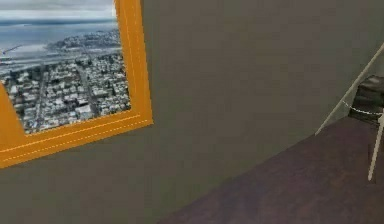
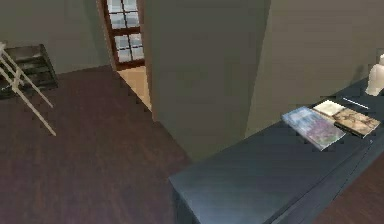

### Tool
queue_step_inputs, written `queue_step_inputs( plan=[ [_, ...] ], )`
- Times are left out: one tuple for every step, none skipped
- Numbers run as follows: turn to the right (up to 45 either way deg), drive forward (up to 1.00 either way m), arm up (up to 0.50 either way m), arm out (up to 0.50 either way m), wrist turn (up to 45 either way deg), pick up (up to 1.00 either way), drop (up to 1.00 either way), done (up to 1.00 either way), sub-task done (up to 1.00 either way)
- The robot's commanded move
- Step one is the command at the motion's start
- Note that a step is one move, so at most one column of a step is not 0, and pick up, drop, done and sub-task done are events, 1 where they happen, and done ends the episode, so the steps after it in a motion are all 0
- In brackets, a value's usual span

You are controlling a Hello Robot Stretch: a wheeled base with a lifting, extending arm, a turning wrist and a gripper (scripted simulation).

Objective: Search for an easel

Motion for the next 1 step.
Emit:
queue_step_inputs(
  plan=[
    [45.0, 0.0, 0.0, 0.0, 0.0, 0.0, 0.0, 0.0, 0.0]
  ],
)
